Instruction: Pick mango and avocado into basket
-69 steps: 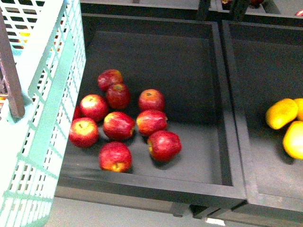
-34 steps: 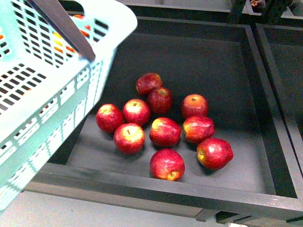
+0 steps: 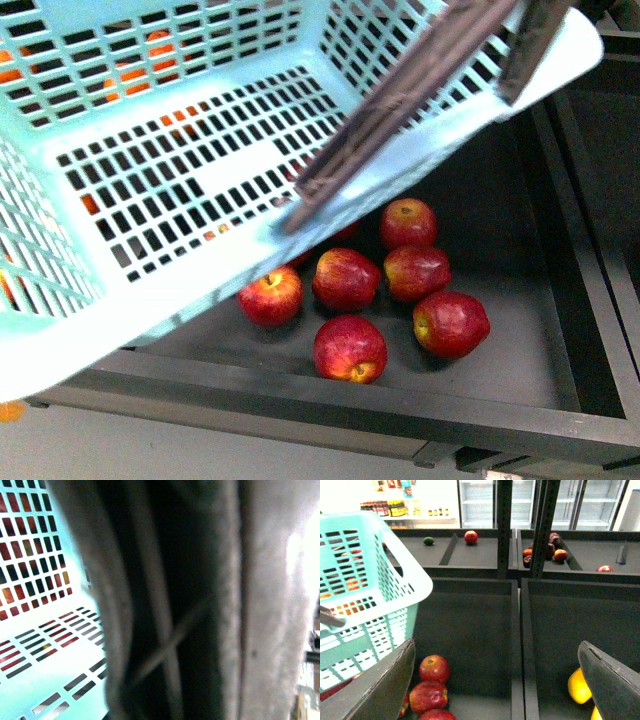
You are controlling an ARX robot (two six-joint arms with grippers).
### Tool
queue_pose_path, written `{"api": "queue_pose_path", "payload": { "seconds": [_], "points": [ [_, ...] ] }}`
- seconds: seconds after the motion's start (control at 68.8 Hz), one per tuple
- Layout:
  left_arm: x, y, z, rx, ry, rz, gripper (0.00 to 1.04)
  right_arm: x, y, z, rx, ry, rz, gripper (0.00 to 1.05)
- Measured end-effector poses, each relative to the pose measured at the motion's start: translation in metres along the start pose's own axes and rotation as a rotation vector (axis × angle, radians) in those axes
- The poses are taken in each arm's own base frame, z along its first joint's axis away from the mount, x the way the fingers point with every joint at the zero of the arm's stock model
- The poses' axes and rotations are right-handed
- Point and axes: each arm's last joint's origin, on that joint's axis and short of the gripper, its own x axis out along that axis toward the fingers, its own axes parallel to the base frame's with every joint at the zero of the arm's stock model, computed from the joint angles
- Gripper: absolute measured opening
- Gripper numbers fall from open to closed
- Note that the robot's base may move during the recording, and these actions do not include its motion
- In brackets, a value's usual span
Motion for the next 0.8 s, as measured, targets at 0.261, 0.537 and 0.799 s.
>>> {"api": "queue_pose_path", "payload": {
  "seconds": [0.261, 0.537, 0.799],
  "points": [
    [0.001, -0.022, -0.034, 0.019, 0.095, -0.094, 0.13, 0.0, 0.0, 0.0, 0.0, 0.0, 0.0, 0.96],
    [0.001, -0.02, -0.035, 0.008, 0.088, -0.084, 0.13, 0.0, 0.0, 0.0, 0.0, 0.0, 0.0, 0.96],
    [0.001, -0.02, -0.035, 0.008, 0.09, -0.084, 0.13, 0.001, 0.001, 0.0, 0.135, 0.301, -0.067, 0.96]
  ]
}}
